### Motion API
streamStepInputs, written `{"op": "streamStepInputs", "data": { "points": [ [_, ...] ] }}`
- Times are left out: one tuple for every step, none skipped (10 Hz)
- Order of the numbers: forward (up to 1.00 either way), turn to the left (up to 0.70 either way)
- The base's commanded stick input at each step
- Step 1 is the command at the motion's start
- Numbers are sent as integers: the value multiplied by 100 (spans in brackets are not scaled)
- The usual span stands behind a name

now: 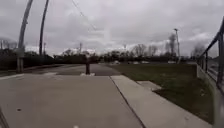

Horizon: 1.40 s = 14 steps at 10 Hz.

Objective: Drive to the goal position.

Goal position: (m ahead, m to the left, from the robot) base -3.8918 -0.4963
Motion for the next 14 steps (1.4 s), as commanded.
{"op": "streamStepInputs", "data": {
  "points": [
    [0,0],
    [0,0],
    [0,0],
    [0,0],
    [0,34],
    [0,70],
    [0,70],
    [0,70],
    [0,70],
    [0,70],
    [0,64],
    [0,56],
    [0,70],
    [0,70]
  ]
}}
